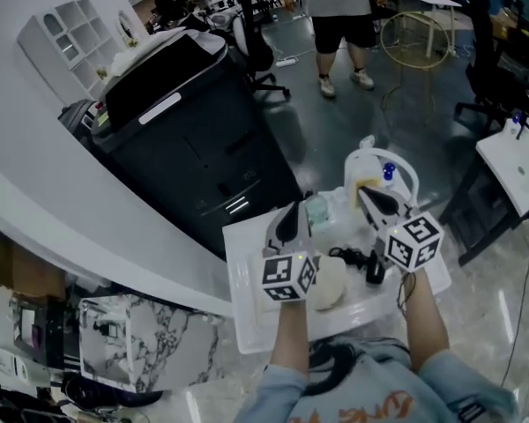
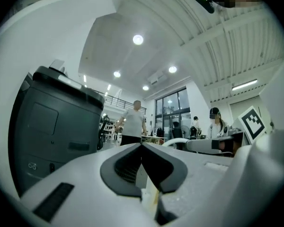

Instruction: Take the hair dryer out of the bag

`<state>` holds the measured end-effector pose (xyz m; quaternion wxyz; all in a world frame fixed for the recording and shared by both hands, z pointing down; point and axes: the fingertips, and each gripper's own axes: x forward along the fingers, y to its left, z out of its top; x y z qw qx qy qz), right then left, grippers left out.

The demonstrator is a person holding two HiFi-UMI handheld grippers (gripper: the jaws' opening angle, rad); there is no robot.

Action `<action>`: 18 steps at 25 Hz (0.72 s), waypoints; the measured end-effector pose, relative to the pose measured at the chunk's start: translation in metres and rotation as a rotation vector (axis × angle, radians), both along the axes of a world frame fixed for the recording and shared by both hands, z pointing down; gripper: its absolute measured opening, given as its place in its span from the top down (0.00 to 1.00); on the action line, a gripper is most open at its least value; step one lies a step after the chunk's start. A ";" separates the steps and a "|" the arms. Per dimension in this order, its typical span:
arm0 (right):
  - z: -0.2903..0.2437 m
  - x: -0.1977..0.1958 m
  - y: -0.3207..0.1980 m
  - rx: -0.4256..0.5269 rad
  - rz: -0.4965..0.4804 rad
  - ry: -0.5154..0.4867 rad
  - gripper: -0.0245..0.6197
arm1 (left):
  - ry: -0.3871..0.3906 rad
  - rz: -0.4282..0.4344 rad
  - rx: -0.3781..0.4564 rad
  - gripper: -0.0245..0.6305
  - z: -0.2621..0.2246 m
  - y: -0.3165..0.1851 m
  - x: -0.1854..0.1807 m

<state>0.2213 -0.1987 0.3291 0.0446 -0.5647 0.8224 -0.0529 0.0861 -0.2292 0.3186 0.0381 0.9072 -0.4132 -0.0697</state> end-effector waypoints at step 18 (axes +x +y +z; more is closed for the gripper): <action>-0.035 0.006 -0.003 0.114 0.179 0.242 0.96 | -0.130 -0.087 0.042 0.96 -0.001 0.010 0.004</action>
